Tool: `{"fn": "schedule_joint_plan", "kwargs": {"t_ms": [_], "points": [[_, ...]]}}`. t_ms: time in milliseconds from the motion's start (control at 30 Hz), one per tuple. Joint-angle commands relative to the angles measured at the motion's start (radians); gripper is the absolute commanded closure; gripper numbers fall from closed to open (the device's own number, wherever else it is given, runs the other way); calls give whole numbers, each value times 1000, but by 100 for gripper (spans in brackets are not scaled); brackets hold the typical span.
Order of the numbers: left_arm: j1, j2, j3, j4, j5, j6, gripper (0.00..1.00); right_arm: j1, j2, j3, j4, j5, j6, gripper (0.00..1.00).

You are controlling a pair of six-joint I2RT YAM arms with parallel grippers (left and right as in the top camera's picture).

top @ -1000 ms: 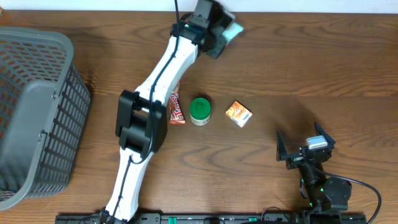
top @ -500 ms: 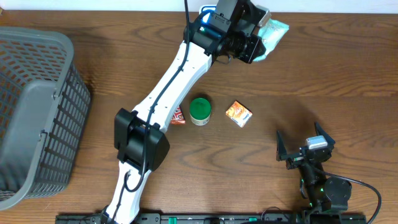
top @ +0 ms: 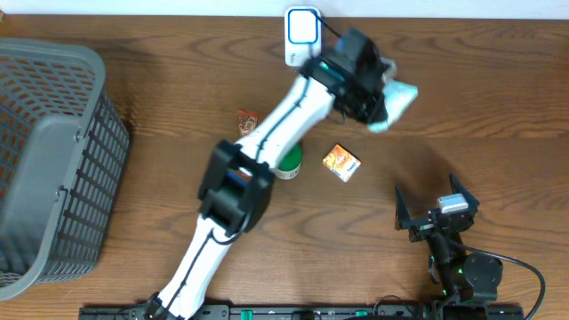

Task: Scan the item barcode
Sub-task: 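Swing the tissue pack right and release it on the table with the left gripper, then retract the left arm and grasp the tissue pack with the right gripper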

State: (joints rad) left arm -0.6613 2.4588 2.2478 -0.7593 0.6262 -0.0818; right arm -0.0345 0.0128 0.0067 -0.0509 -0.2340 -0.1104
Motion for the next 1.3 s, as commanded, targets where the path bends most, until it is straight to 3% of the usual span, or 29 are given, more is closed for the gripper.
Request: {"fn": "schedule_joint_plan", "kwargs": {"t_ms": [0, 133, 167, 200, 233, 267, 400, 500, 633, 733, 867, 1067, 1267], "points": [[-56, 38, -8, 6, 37, -6, 93, 10, -2, -1, -5, 0, -3, 1], [-73, 40, -8, 26, 37, -5, 92, 10, -2, -1, -5, 1, -3, 1], [-73, 40, -8, 29, 37, -5, 84, 10, -2, -1, -5, 1, -3, 1], [-69, 40, -8, 30, 37, -6, 69, 10, -2, -1, -5, 0, -3, 1], [-63, 40, -8, 22, 36, -6, 27, 10, -2, -1, -4, 24, -7, 1], [-59, 40, -7, 15, 36, -6, 17, 10, -2, -1, 14, 50, -10, 1], [-35, 17, -5, 9, 18, -6, 16, 9, -2, 0, 89, -24, 32, 1], [-16, -36, 7, 9, -71, -5, 16, 9, -2, 24, 82, -24, 148, 1], [26, -166, 12, 7, -162, 27, 16, 9, 8, 109, -27, 6, 340, 1], [73, -273, 12, 4, -204, 29, 16, 9, 70, 189, -162, -4, 354, 1], [155, -433, 12, 4, -209, 28, 16, 9, 280, 340, -299, -3, 369, 1], [282, -617, 12, -24, -210, 28, 15, 10, 824, 771, -564, -40, 359, 1], [417, -742, 12, -112, -209, 29, 16, 10, 1283, 1153, -853, -379, 286, 1]]}}
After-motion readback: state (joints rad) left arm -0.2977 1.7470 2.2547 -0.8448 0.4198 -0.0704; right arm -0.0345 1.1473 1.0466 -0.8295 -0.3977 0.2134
